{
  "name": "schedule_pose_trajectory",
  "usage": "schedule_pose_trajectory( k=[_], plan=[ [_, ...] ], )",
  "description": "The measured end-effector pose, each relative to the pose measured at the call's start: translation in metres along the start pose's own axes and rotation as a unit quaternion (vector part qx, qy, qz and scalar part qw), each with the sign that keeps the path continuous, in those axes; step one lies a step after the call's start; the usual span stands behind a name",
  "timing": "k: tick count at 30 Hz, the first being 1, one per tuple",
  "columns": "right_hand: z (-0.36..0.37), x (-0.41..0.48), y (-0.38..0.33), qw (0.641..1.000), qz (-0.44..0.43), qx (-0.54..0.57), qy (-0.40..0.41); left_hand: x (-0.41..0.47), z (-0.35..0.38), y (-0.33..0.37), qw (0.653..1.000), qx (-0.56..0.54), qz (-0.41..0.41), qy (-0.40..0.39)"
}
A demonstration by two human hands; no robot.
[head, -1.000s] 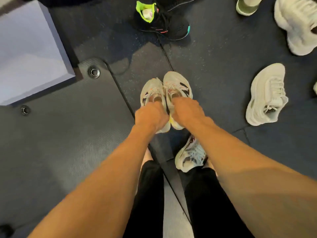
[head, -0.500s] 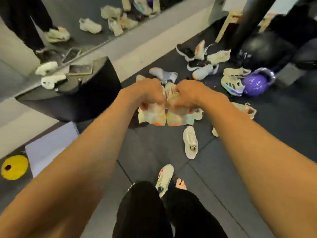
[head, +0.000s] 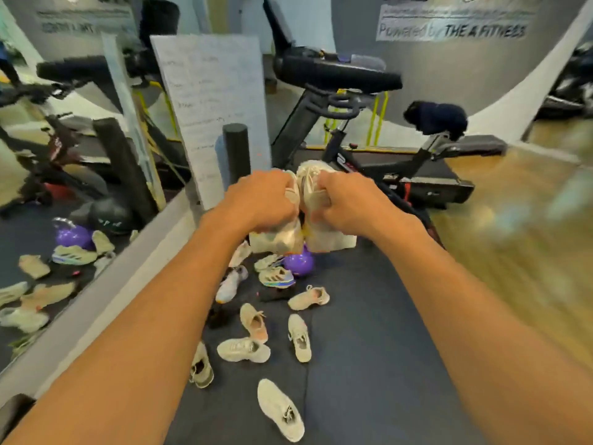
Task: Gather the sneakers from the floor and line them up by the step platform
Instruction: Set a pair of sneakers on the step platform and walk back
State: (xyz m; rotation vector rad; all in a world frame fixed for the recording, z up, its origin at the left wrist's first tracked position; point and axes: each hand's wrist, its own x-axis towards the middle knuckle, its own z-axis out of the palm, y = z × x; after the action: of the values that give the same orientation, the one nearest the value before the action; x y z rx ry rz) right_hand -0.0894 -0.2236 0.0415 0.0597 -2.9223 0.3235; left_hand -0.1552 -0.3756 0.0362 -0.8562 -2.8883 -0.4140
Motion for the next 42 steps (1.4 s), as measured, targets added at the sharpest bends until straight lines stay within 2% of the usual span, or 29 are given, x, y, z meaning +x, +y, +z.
schedule_pose_trajectory(
  k=[3,9,11,13,15,17,19,21,23,24,25,26,29,30,31,33,35,38,40,42],
  plan=[
    [-0.041,-0.017,0.056,0.995,0.048,-0.028,0.082,0.041,-0.002,0.072,0.997,0.001,0.067,0.039],
    [-0.084,-0.067,0.200,0.977,0.129,-0.007,0.170,0.106,0.037,0.210,0.986,-0.027,0.147,0.074],
    [-0.103,-0.089,0.249,0.972,0.161,0.020,0.170,0.125,0.050,0.257,0.980,-0.090,0.166,0.064],
    [-0.129,-0.108,0.302,0.952,0.207,0.102,0.202,0.154,0.060,0.297,0.960,-0.230,0.154,0.045],
    [-0.156,-0.129,0.349,0.906,0.247,0.218,0.265,0.184,0.071,0.331,0.914,-0.389,0.112,0.007],
    [-0.180,-0.147,0.394,0.827,0.261,0.351,0.353,0.212,0.080,0.364,0.846,-0.529,0.064,-0.012],
    [-0.199,-0.162,0.438,0.734,0.275,0.457,0.420,0.243,0.094,0.397,0.737,-0.676,0.013,-0.025],
    [-0.213,-0.170,0.480,0.637,0.291,0.533,0.475,0.272,0.109,0.433,0.619,-0.782,-0.007,-0.079],
    [-0.223,-0.168,0.526,0.550,0.304,0.579,0.520,0.302,0.125,0.472,0.532,-0.839,-0.003,-0.119],
    [-0.225,-0.165,0.549,0.521,0.309,0.591,0.533,0.319,0.134,0.492,0.507,-0.853,0.001,-0.127],
    [-0.226,-0.160,0.572,0.504,0.308,0.598,0.541,0.336,0.143,0.517,0.499,-0.856,0.007,-0.134],
    [-0.226,-0.152,0.594,0.499,0.306,0.601,0.545,0.352,0.150,0.542,0.512,-0.847,0.018,-0.139],
    [-0.226,-0.129,0.661,0.531,0.319,0.561,0.549,0.403,0.164,0.621,0.626,-0.767,0.080,-0.120],
    [-0.231,-0.124,0.686,0.530,0.333,0.539,0.563,0.424,0.167,0.644,0.652,-0.745,0.100,-0.103],
    [-0.236,-0.121,0.711,0.514,0.348,0.522,0.585,0.446,0.172,0.665,0.666,-0.732,0.118,-0.087],
    [-0.247,-0.121,0.766,0.462,0.355,0.517,0.627,0.492,0.186,0.703,0.670,-0.724,0.144,-0.076],
    [-0.254,-0.122,0.818,0.436,0.345,0.532,0.639,0.527,0.208,0.747,0.682,-0.700,0.180,-0.109],
    [-0.260,-0.117,0.895,0.474,0.359,0.506,0.624,0.568,0.251,0.822,0.697,-0.673,0.200,-0.149],
    [-0.268,-0.117,0.955,0.518,0.385,0.448,0.619,0.604,0.274,0.868,0.715,-0.654,0.211,-0.133],
    [-0.275,-0.113,1.017,0.599,0.417,0.352,0.585,0.645,0.296,0.914,0.781,-0.549,0.285,-0.085]
  ],
)
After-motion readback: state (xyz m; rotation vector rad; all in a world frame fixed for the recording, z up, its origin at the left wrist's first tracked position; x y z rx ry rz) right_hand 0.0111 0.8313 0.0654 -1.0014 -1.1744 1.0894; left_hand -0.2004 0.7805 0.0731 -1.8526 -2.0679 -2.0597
